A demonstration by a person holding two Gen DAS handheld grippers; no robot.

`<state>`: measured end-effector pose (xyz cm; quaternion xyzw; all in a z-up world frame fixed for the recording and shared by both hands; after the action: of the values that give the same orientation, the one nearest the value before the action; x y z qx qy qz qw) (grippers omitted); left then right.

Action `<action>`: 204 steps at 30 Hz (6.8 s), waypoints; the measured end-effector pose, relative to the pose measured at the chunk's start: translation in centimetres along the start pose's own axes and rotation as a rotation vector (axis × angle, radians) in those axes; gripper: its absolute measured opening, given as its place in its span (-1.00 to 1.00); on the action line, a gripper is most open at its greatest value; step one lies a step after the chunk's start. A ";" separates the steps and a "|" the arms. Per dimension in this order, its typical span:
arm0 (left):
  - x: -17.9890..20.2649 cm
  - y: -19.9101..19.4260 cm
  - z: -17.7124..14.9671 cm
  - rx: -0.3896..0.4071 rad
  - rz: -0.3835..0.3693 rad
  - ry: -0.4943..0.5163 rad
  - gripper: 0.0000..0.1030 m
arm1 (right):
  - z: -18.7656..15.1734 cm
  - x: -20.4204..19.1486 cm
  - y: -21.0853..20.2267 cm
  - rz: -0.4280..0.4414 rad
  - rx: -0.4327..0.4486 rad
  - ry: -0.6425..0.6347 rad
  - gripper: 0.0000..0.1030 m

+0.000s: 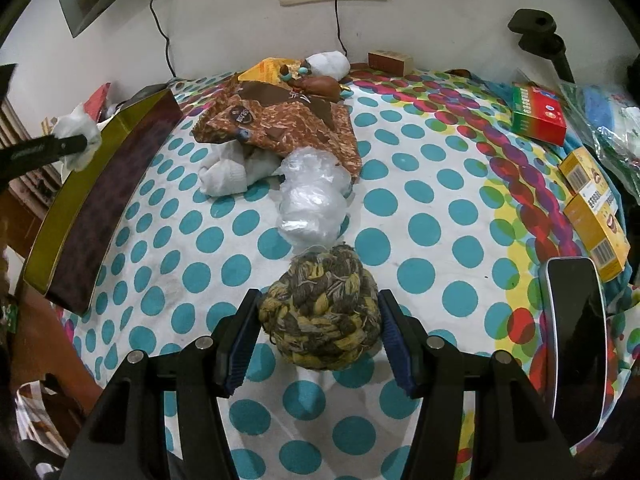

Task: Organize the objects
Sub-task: 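Carry white cloth pouch into gold tray with left tool and release, then carry braided rope ball into gold tray with right tool and release, then grasp clear plastic bundle with right tool while left tool grasps white knotted cloth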

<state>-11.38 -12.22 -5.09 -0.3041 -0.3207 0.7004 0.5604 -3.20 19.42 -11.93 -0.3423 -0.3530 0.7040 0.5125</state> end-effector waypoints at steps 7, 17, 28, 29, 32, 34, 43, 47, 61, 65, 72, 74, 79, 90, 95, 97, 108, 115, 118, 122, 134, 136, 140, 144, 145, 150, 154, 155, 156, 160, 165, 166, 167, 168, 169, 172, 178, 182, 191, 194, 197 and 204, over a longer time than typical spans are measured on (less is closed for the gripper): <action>-3.9 5.4 3.0 -0.055 0.008 -0.058 -0.06 | 0.0 0.2 0.1 -0.019 -0.013 0.007 0.06; -4.4 11.1 5.8 -0.125 -0.019 -0.080 -0.06 | -0.2 -0.1 -0.1 -0.042 -0.026 -0.007 0.06; -4.8 13.5 6.6 -0.149 0.020 -0.075 -0.03 | 0.1 -0.5 0.6 -0.049 -0.034 -0.019 0.06; -4.8 13.6 6.5 -0.155 0.028 -0.075 0.00 | 0.2 -0.5 0.6 -0.051 -0.034 -0.021 0.06; -4.6 13.6 6.3 -0.163 0.042 -0.058 0.04 | 0.3 -0.6 0.7 -0.050 -0.035 -0.020 0.06; -4.4 13.3 6.2 -0.161 0.048 -0.041 0.06 | 0.4 -0.6 0.6 -0.053 -0.035 -0.022 0.06; -4.4 13.2 6.4 -0.194 0.011 -0.053 0.14 | 0.4 -0.7 0.7 -0.048 -0.038 -0.015 0.06; -4.3 12.8 6.5 -0.185 -0.007 -0.044 0.18 | 0.4 -0.6 0.6 -0.048 -0.037 -0.016 0.06; -3.3 10.6 6.1 -0.141 0.062 0.054 0.18 | 0.3 -1.4 0.0 -0.023 -0.019 -0.015 0.06; -3.2 8.6 5.5 -0.120 0.039 0.054 0.18 | 0.5 -2.1 -0.7 -0.013 -0.007 -0.030 0.06; -4.4 3.2 2.8 -0.088 -0.062 -0.029 0.18 | 2.1 -4.7 -1.7 0.021 0.022 -0.077 0.06; -4.7 1.2 1.3 -0.060 -0.068 -0.041 0.18 | 3.1 -5.9 -1.9 0.039 0.035 -0.099 0.06; -5.1 -2.5 -2.6 -0.037 -0.073 -0.048 0.18 | 6.5 -9.9 -2.0 0.089 0.067 -0.174 0.06; -9.0 -7.5 -9.7 0.024 -0.064 -0.120 0.18 | 16.1 -21.8 1.7 0.146 0.100 -0.321 0.06; -11.5 -8.0 -11.2 0.032 -0.028 -0.128 0.18 | 19.4 -26.0 6.0 0.057 0.093 -0.390 0.06; -12.2 -8.0 -11.6 0.036 -0.013 -0.125 0.18 | 20.5 -26.8 8.0 0.027 0.078 -0.401 0.06; -14.8 -6.2 -12.0 0.002 -0.017 -0.153 0.18 | 22.6 -28.3 16.2 -0.087 -0.020 -0.414 0.06; -14.6 -5.1 -12.2 -0.027 -0.035 -0.158 0.18 | 22.5 -28.9 17.8 -0.091 -0.035 -0.416 0.06; -14.5 -5.2 -12.2 -0.026 -0.040 -0.160 0.18 | 22.7 -28.8 17.8 -0.078 -0.045 -0.409 0.08; -14.4 -5.5 -12.0 -0.024 -0.044 -0.169 0.18 | 22.9 -28.6 16.1 -0.034 -0.022 -0.383 0.20; -8.8 -7.5 -10.4 0.037 -0.143 -0.099 0.18 | 13.4 -17.7 0.4 0.030 0.119 -0.321 0.53; -6.5 -8.0 -10.2 0.044 -0.168 -0.054 0.18 | 11.0 -14.0 -1.1 -0.003 0.111 -0.278 0.53; -2.0 -8.2 -10.3 0.039 -0.210 0.020 0.18 | 6.9 -7.5 -2.3 -0.078 0.090 -0.192 0.53; 1.7 -7.9 -10.8 0.020 -0.248 0.071 0.18 | 4.6 -3.0 -1.6 -0.099 0.051 -0.093 0.49; 2.8 -7.8 -10.9 0.014 -0.256 0.085 0.18 | 4.3 -2.3 -1.4 -0.094 0.052 -0.074 0.49; 6.6 -6.8 -11.4 -0.023 -0.262 0.146 0.18 | 3.4 -1.2 0.2 -0.076 0.045 -0.051 0.44; 8.4 -6.0 -11.3 -0.031 -0.235 0.187 0.18 | 3.9 -1.7 1.4 -0.092 0.059 -0.086 0.43; 8.8 -5.7 -11.1 -0.035 -0.232 0.192 0.18 | 4.0 -1.6 1.6 -0.094 0.061 -0.086 0.43; 9.2 -5.5 -11.0 -0.036 -0.232 0.197 0.18 | 4.1 -1.5 1.9 -0.097 0.062 -0.084 0.43; 10.6 -4.2 -10.3 -0.042 -0.259 0.221 0.18 | 4.6 -0.9 3.4 -0.098 0.049 -0.077 0.37; 12.2 -2.4 -9.5 -0.074 -0.286 0.235 0.18 | 4.3 -0.5 4.9 -0.081 0.024 -0.084 -0.11; 12.5 -2.0 -9.4 -0.082 -0.297 0.236 0.18 | 4.2 -0.5 4.8 -0.086 0.038 -0.092 -0.15; 12.8 -1.6 -9.2 -0.089 -0.317 0.240 0.18 | 4.0 -0.5 4.8 -0.090 0.041 -0.105 -0.29; 13.0 -1.3 -9.1 -0.097 -0.315 0.240 0.18 | 3.9 -0.5 4.7 -0.094 0.044 -0.114 -0.30; 13.4 -0.9 -8.9 -0.104 -0.308 0.239 0.18 | 3.7 -0.5 4.6 -0.097 0.050 -0.118 -0.30; 14.4 -0.1 -8.5 -0.108 -0.327 0.248 0.18 | 3.1 -0.2 4.0 -0.101 0.062 -0.128 -0.32; 17.1 0.7 -7.7 -0.056 -0.313 0.332 0.18 | 1.7 0.7 2.9 -0.063 0.052 -0.090 -0.32; 18.8 1.8 -7.2 -0.074 -0.313 0.365 0.18 | 1.2 0.8 2.5 -0.032 0.049 -0.071 -0.32; 20.5 4.2 -5.5 -0.098 -0.289 0.359 0.18 | 0.9 0.6 2.4 -0.016 0.054 -0.058 -0.32; 20.8 4.9 -5.3 -0.107 -0.279 0.356 0.18 | 1.0 0.6 2.4 -0.007 0.056 -0.045 -0.32; 20.7 5.4 -5.4 -0.118 -0.292 0.321 0.18 | 1.1 0.6 2.4 -0.009 0.058 -0.046 -0.32; 19.9 5.1 -5.9 -0.095 -0.314 0.267 0.07 | 1.3 0.5 2.5 -0.007 0.055 -0.049 -0.32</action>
<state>-13.47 7.04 -14.06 -0.3668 -0.3198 0.5422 0.6850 -5.59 19.10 -13.47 -0.3094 -0.3472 0.7198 0.5154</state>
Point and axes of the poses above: each gripper's, at about its wrist camera, not at the fingertips, and y roughly the way its jaws point, x to its right, z to its top, the point moved 3 cm from there along y, roughly the way its jaws point, and after that the axes turned 2 degrees about -y, right-handed, at the moved point
